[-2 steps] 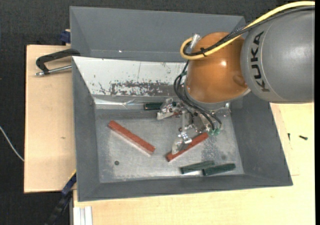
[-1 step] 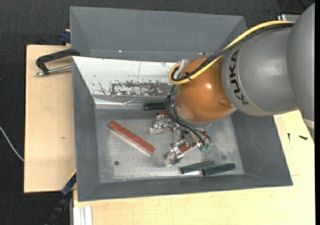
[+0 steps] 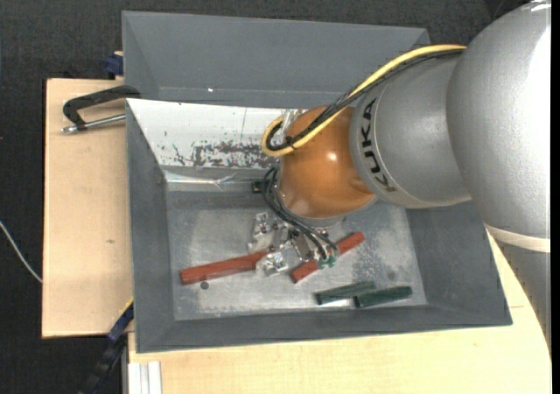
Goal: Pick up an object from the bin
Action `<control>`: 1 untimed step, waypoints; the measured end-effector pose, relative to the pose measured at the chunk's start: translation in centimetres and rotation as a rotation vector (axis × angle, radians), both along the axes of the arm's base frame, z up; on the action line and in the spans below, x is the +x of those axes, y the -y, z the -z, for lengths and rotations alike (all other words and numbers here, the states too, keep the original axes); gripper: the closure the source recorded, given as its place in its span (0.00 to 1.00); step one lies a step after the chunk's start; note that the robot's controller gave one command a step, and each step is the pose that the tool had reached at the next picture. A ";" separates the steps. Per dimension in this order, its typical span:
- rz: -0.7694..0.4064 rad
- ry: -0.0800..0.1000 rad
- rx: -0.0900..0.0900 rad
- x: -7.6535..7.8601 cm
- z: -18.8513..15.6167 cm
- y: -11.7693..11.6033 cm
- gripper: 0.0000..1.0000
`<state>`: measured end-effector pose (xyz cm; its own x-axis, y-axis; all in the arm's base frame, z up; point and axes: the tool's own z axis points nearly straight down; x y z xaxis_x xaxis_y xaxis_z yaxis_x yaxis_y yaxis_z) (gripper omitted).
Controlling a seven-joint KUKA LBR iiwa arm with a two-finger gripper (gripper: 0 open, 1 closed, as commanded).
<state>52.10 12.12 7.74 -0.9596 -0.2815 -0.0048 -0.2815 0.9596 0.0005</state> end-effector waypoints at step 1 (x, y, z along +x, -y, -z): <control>0.000 0.000 0.000 0.0 0.0 0.0 1.00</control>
Offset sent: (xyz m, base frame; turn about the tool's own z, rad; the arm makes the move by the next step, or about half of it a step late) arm 0.0224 0.0104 0.1179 -0.0435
